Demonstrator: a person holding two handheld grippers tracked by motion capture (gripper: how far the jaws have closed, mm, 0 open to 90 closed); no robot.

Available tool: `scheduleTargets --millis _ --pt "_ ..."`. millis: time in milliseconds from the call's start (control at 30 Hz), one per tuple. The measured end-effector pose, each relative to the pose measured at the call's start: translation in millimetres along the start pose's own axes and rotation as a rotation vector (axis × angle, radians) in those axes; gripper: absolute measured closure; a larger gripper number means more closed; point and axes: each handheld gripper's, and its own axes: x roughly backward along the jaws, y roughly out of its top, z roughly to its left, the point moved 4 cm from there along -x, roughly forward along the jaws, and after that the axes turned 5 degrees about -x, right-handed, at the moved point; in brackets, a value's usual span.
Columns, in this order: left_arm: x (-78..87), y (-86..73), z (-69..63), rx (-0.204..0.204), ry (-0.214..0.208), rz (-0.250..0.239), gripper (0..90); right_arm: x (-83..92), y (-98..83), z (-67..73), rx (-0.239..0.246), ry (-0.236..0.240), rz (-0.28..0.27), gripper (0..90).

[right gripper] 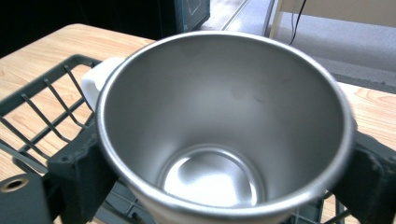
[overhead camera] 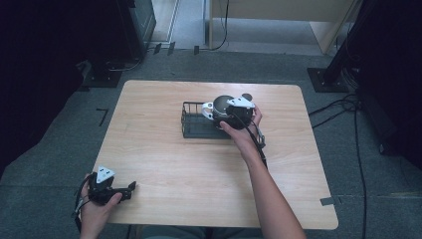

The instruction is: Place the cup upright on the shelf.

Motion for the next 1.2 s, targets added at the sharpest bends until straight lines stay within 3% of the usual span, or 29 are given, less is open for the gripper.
scheduleTargets --millis 233,533,1200 --pt "-0.2 0.1 -0.2 -0.004 0.003 0.000 0.0 14.2 6.9 -0.3 -0.003 0.016 -0.027 1.7" --pt "-0.4 0.1 -0.5 -0.004 0.006 0.001 0.0 43.4 12.1 -12.3 -0.017 0.011 -0.056 1.4" --pt "-0.4 0.1 -0.7 -0.004 0.007 0.002 0.0 94.0 -26.8 -56.3 -0.065 -0.034 -0.048 1.4"
